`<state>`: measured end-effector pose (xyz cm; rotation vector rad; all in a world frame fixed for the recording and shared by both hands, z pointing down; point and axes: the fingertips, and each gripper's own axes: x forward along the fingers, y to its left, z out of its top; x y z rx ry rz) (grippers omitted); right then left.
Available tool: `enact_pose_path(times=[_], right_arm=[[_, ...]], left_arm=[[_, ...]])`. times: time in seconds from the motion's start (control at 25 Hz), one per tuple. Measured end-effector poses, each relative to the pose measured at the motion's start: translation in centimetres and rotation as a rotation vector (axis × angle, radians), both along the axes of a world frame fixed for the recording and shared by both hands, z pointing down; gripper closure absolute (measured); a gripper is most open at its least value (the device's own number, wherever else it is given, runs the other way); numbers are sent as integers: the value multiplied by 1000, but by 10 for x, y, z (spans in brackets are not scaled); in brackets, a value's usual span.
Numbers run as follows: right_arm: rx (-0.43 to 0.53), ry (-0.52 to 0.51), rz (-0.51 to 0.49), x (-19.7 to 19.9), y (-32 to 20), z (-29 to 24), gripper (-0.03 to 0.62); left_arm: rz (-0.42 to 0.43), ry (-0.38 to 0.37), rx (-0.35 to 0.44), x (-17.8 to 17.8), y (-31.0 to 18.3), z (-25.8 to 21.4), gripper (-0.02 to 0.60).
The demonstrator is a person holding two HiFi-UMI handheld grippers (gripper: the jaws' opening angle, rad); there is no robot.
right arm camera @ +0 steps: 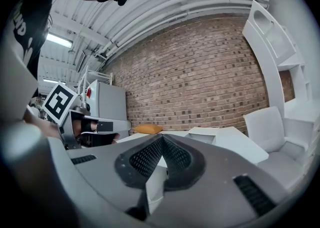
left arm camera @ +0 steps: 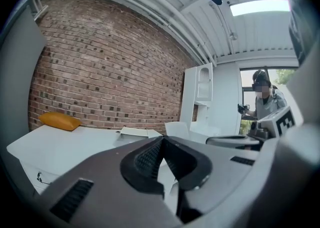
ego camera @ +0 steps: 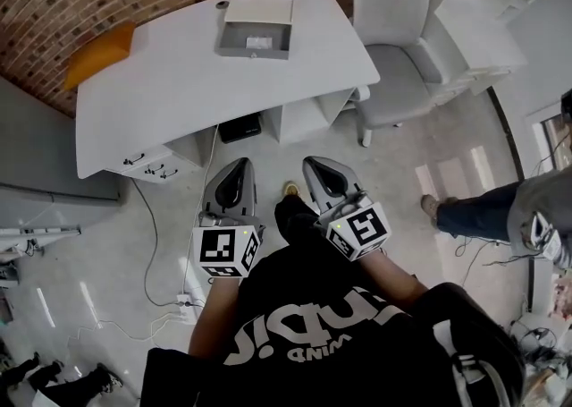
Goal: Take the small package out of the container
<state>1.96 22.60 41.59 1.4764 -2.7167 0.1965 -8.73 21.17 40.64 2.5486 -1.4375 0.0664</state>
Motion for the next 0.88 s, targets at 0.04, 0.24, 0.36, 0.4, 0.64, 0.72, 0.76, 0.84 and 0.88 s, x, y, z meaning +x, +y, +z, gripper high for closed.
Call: enact_pose_path(times=[0.04, 0.24, 0.36, 0.4, 0.64, 0.72, 0.76, 0.84, 0.88], right_arm=[[0, 0, -2, 2, -6, 0, 597], [2, -13, 1, 13, -41, -6, 597], [5, -23, 0, 21, -62, -9, 597], [4, -26, 1, 25, -70, -10, 597], [6, -37, -20, 44, -117, -17, 597], [5, -36, -34, 47, -133, -18, 597], [5, -36, -41, 48, -142, -18, 597], [7, -37, -57, 50, -159, -17, 597], [8, -37, -64, 51, -167, -16, 597]], left_arm=[[-3, 0, -3, 1, -5, 0, 577], [-6, -2, -16, 7, -34, -5, 577], [-2, -6, -21, 13, -53, -9, 577], [-4, -9, -19, 16, -59, -10, 577], [-29, -8, -14, 30, -101, -15, 577], [-38, -4, -15, 33, -116, -16, 577], [-43, -3, -15, 34, -124, -16, 577], [-56, -1, -16, 34, -139, -16, 577], [-63, -2, -15, 35, -146, -15, 577]])
